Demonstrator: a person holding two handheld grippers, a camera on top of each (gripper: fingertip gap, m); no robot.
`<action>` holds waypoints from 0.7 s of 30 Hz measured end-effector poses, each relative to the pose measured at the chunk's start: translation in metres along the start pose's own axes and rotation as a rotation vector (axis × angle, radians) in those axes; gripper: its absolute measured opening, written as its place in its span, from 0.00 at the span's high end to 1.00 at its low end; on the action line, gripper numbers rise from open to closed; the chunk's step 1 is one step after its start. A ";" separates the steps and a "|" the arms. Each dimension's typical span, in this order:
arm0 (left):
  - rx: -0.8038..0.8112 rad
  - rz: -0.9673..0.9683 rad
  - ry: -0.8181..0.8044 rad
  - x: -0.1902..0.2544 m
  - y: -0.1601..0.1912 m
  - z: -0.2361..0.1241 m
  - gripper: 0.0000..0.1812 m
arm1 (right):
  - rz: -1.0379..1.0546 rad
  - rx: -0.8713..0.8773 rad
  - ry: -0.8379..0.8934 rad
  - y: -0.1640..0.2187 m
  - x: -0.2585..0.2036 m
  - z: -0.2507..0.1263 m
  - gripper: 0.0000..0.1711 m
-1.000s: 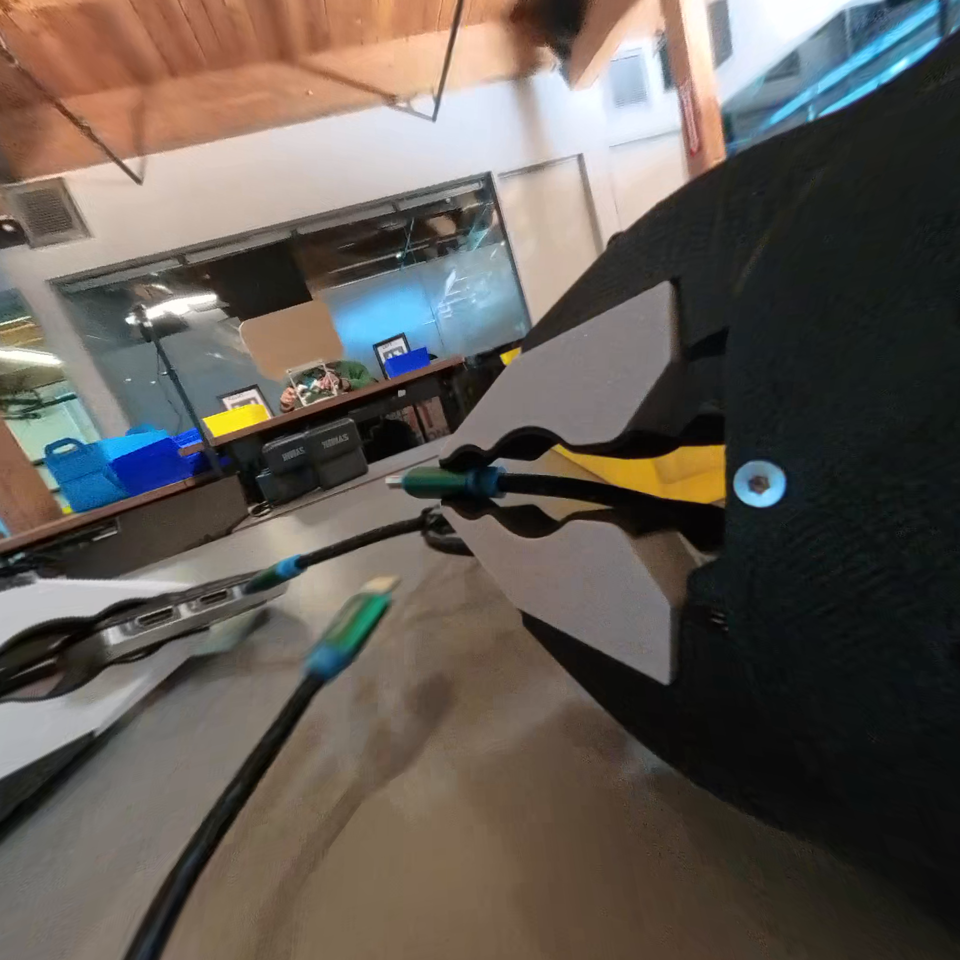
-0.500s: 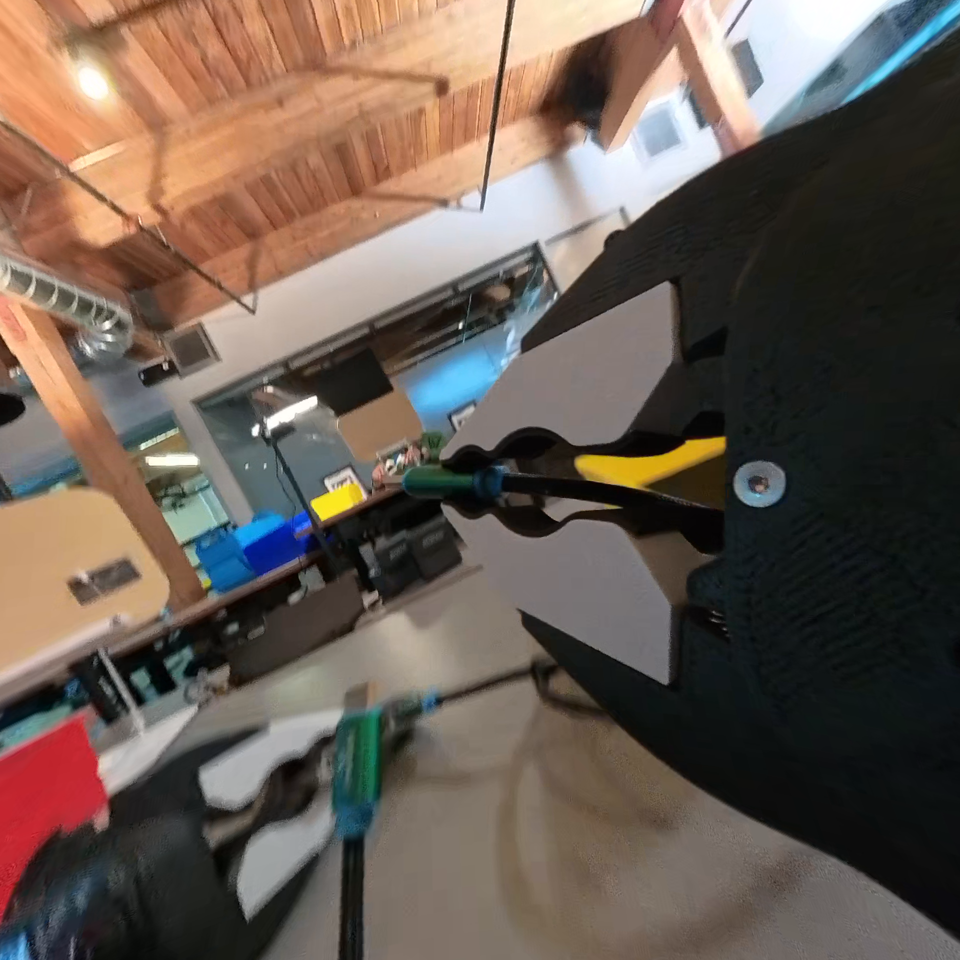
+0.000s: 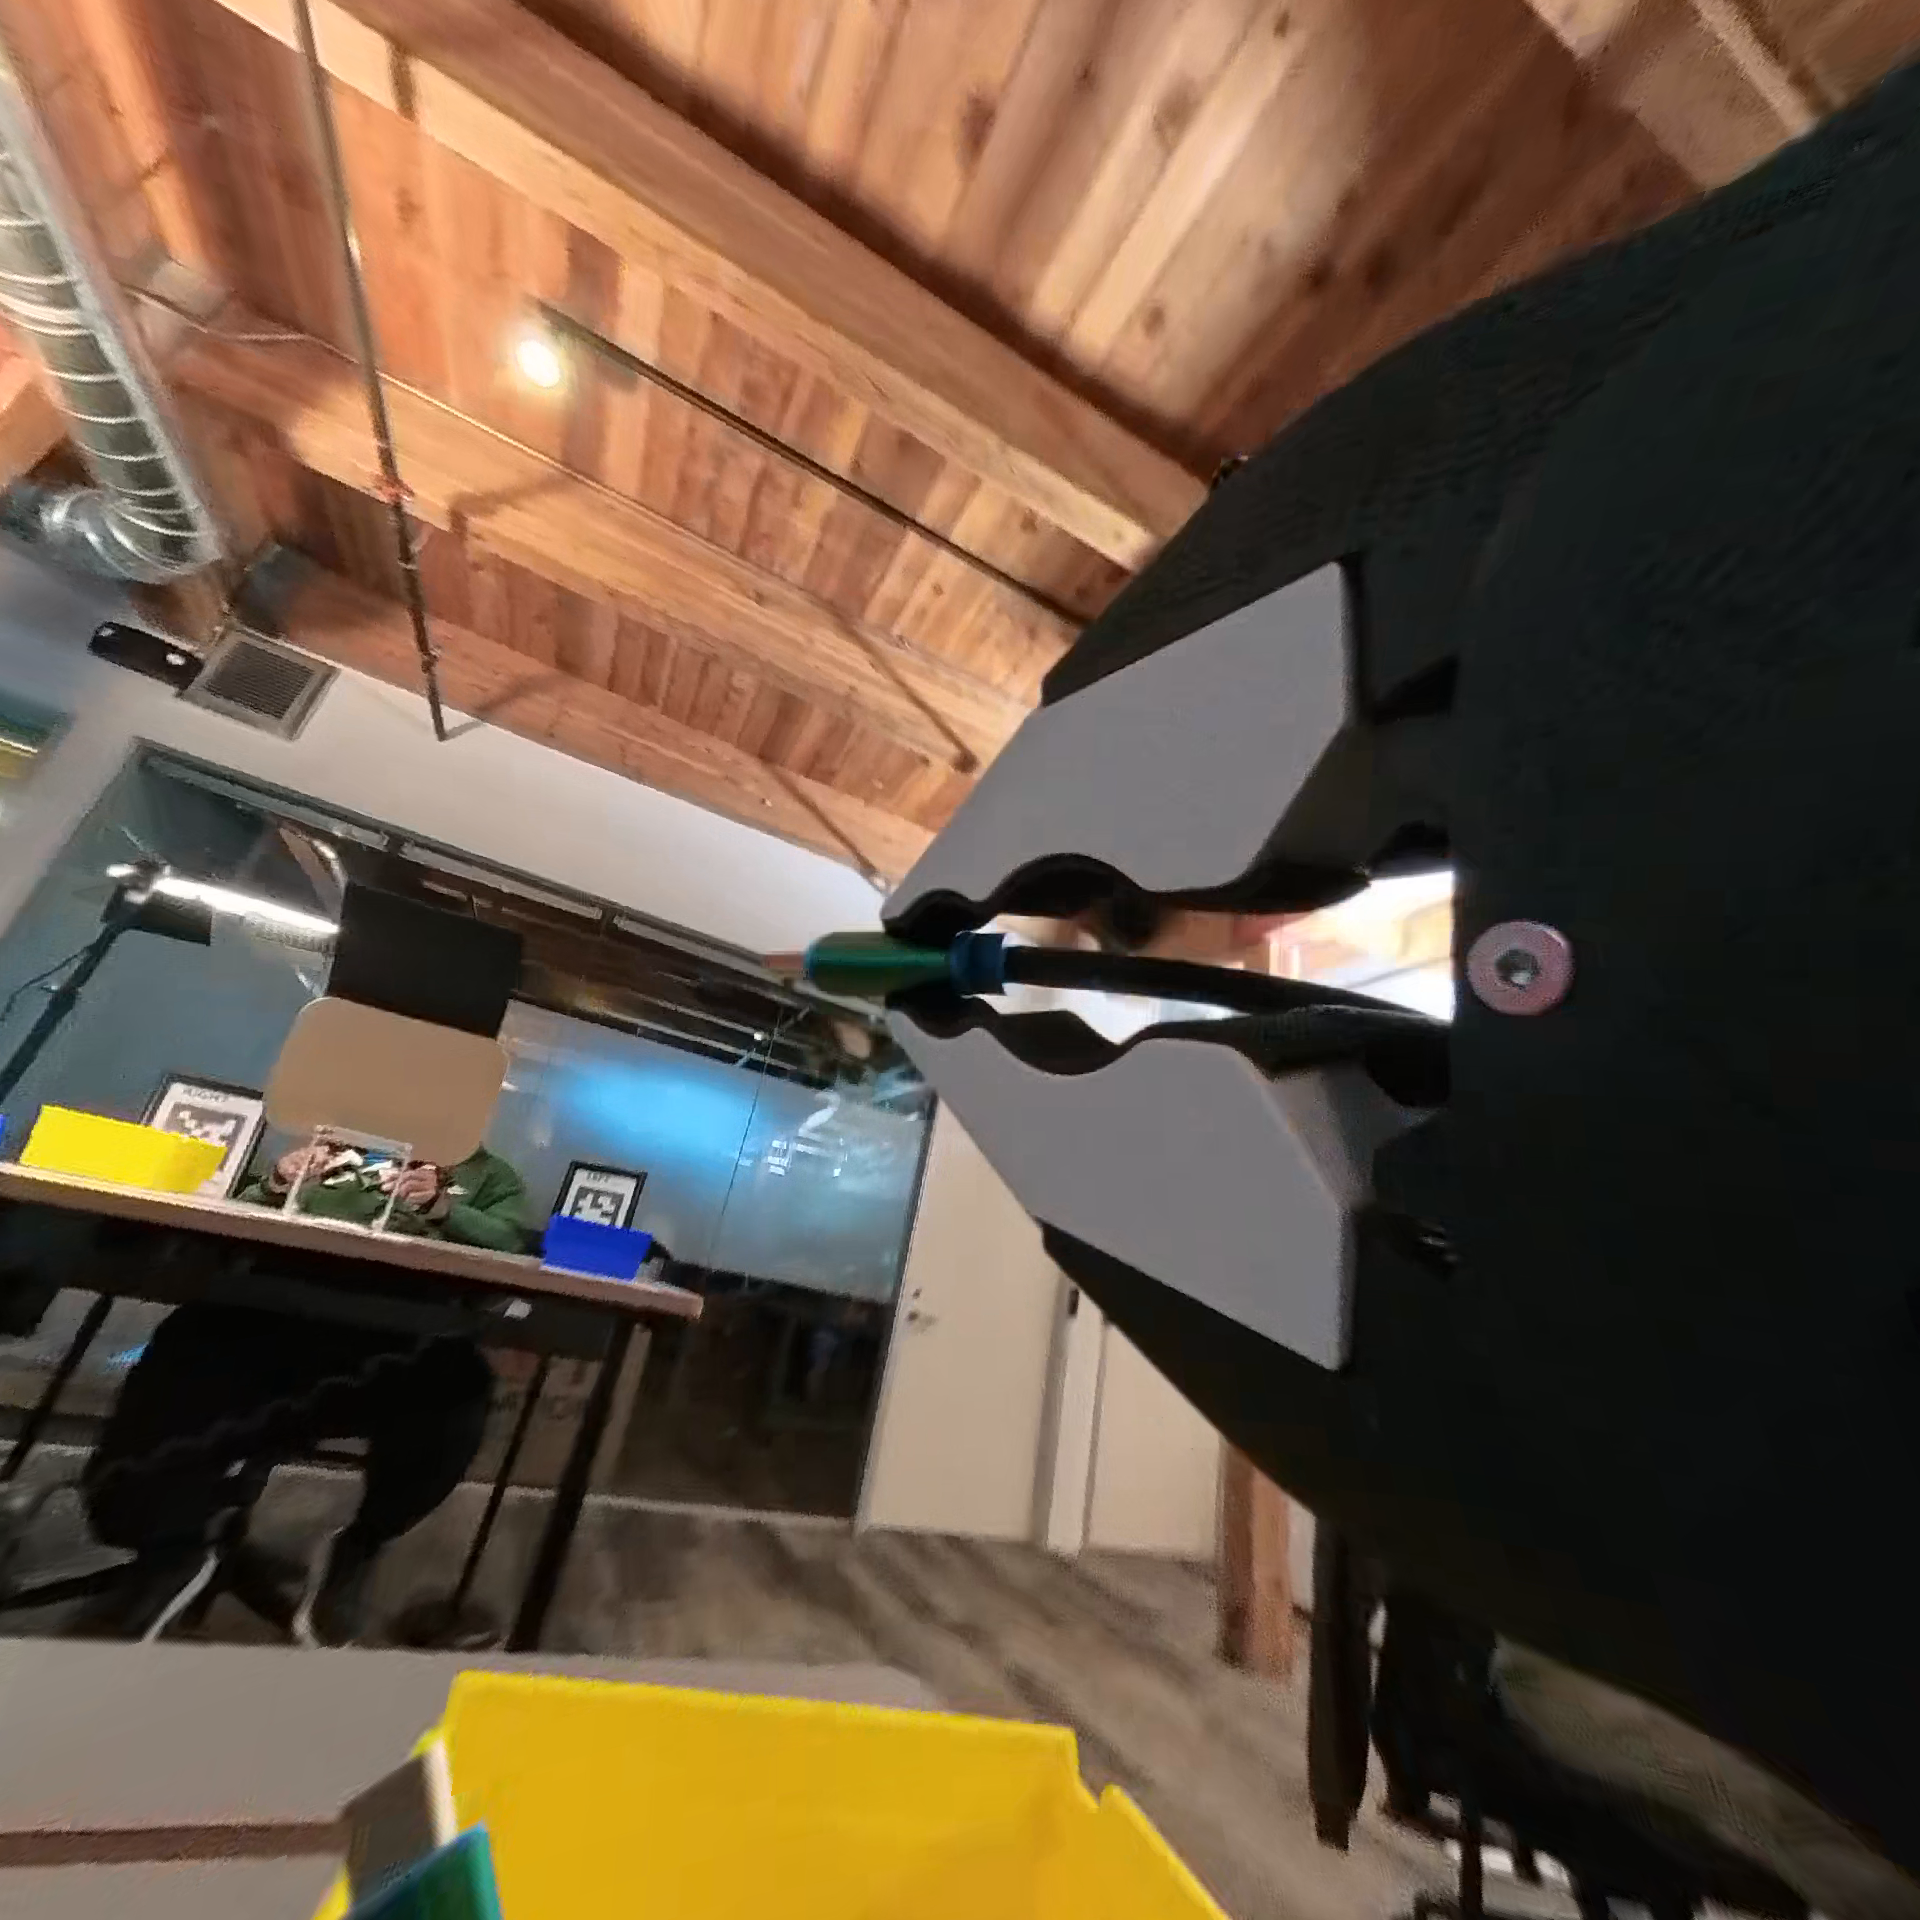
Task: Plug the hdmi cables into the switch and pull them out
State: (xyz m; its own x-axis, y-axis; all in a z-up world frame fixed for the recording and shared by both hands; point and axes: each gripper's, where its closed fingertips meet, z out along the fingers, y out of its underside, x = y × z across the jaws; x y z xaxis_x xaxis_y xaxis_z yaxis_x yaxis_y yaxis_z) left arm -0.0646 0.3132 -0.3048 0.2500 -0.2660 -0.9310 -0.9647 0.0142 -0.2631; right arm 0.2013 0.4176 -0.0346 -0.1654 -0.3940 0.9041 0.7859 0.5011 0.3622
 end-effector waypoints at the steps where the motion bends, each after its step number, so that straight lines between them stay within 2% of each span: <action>1: 0.000 0.002 0.000 0.000 0.000 0.000 0.89 | -0.026 0.003 -0.001 0.000 -0.009 0.006 0.94; 4: 0.006 0.027 -0.004 0.001 -0.002 -0.002 0.89 | -0.059 0.039 -0.100 -0.012 -0.055 0.014 0.94; 10: 0.007 0.033 -0.005 0.001 -0.002 -0.002 0.89 | -0.037 0.127 -0.329 -0.051 -0.125 0.003 0.94; 15: 0.007 0.035 -0.005 0.002 -0.003 -0.004 0.89 | 0.137 0.174 -0.698 -0.075 -0.173 -0.018 0.94; 21: 0.011 0.039 -0.006 -0.001 -0.003 -0.007 0.89 | 0.365 0.058 -1.186 -0.083 -0.228 -0.045 0.93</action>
State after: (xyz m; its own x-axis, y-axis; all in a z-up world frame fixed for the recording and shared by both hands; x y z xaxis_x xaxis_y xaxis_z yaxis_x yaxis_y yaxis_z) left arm -0.0626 0.3067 -0.3009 0.2126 -0.2591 -0.9422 -0.9727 0.0351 -0.2292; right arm 0.2012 0.4312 -0.2814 -0.4025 0.7001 0.5898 0.8768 0.4801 0.0285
